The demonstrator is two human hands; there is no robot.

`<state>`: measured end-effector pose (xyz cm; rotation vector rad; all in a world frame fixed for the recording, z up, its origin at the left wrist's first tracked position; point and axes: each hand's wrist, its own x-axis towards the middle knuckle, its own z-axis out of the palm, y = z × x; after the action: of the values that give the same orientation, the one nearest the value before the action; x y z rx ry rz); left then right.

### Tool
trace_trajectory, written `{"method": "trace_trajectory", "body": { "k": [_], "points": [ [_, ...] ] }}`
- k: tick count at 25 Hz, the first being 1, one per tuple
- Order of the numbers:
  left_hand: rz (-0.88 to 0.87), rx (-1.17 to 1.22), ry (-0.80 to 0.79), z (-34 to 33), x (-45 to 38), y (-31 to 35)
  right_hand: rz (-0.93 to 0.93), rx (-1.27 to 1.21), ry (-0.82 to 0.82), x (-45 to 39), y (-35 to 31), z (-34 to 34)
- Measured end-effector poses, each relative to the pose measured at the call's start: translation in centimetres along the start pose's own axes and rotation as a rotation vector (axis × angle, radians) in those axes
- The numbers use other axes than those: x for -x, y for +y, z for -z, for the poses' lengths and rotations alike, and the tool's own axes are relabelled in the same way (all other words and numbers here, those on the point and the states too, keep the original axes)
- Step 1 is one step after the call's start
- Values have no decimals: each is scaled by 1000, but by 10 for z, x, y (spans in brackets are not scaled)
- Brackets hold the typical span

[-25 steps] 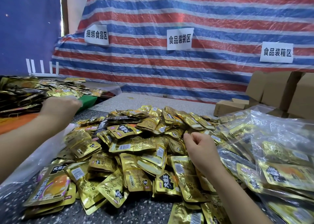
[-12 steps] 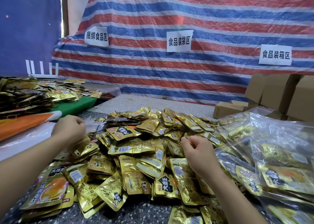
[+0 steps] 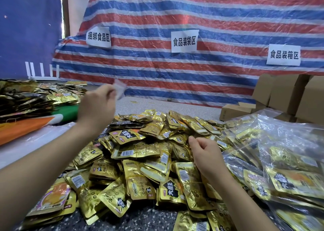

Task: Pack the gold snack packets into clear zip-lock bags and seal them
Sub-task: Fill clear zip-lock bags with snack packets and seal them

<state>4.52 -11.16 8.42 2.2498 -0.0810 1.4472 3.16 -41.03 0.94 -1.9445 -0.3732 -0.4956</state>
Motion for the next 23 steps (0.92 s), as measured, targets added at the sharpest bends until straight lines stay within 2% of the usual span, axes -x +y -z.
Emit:
{"method": "trace_trajectory", "body": {
  "k": [4,8,15,20,23],
  "points": [
    [-244,247,-119,-26,38,80,-277,-360,-49,-4,-8,6],
    [-277,425,-215,-51,81,122,-451,-653,-55,-7,-9,14],
    [-236,546,-286,-54,111,131,-621,-624,-28,-9,-7,24],
    [-265,570,-491,-50,119,126,-616,-521,-40,-6,-9,22],
    [-190,616,-606,-43,120,127,-572,-489,-36,-3,-13,22]
  ]
}}
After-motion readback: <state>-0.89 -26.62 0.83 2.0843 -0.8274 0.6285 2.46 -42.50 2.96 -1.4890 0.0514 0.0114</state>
